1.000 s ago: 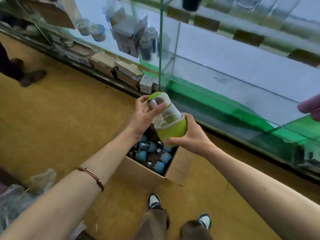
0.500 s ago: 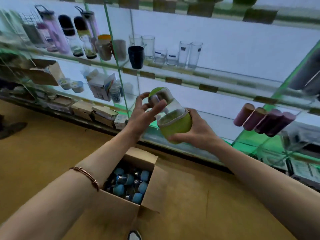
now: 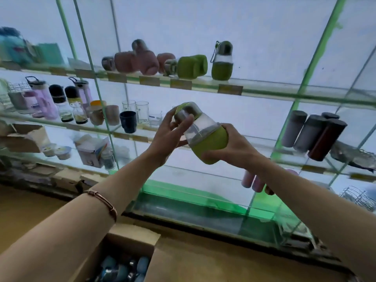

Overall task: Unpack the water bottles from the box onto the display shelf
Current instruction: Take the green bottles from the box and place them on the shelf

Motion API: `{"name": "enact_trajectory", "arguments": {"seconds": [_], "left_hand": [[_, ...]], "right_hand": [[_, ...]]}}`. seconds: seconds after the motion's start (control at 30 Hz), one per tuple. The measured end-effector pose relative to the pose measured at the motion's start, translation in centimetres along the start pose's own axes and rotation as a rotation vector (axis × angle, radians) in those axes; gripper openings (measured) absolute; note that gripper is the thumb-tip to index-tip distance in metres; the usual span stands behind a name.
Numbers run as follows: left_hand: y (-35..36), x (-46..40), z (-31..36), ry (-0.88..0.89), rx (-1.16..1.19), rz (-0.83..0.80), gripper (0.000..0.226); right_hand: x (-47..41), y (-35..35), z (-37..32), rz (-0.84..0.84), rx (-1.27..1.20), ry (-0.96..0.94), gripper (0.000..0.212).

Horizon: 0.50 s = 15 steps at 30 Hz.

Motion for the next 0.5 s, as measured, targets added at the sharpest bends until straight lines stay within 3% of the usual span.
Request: {"name": "enact_trajectory", "arguments": {"seconds": [0.1,0.23,0.5], "left_hand": [[1.6,-3.3,0.6,0.022,-0.009,0.017,0.046],[2.1,-9.0,1.4,0.063,-0.002,0.020,0.059],[2.5,-20.5,4.9,0.203,-0.040,-0.102,0.042]], "right_hand": [[-2.5,-2.2,-0.4,0.048,0.023,-0.014,0.083],[-6.7,-5.3,-1.0,0.121,0.062,-0.042,0.082],[-16.4,-10.6,-3.4,0.294,0.199,-0.115,0.086]]}}
Point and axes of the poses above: each hand's wrist, its own x-axis away from the middle knuckle, its own y-axis out of the palm, z = x × y, the point moved 8 cm from there along -x, towards the middle knuckle, and after that the axes turned 3 degrees about y, right-handed, at the moved point
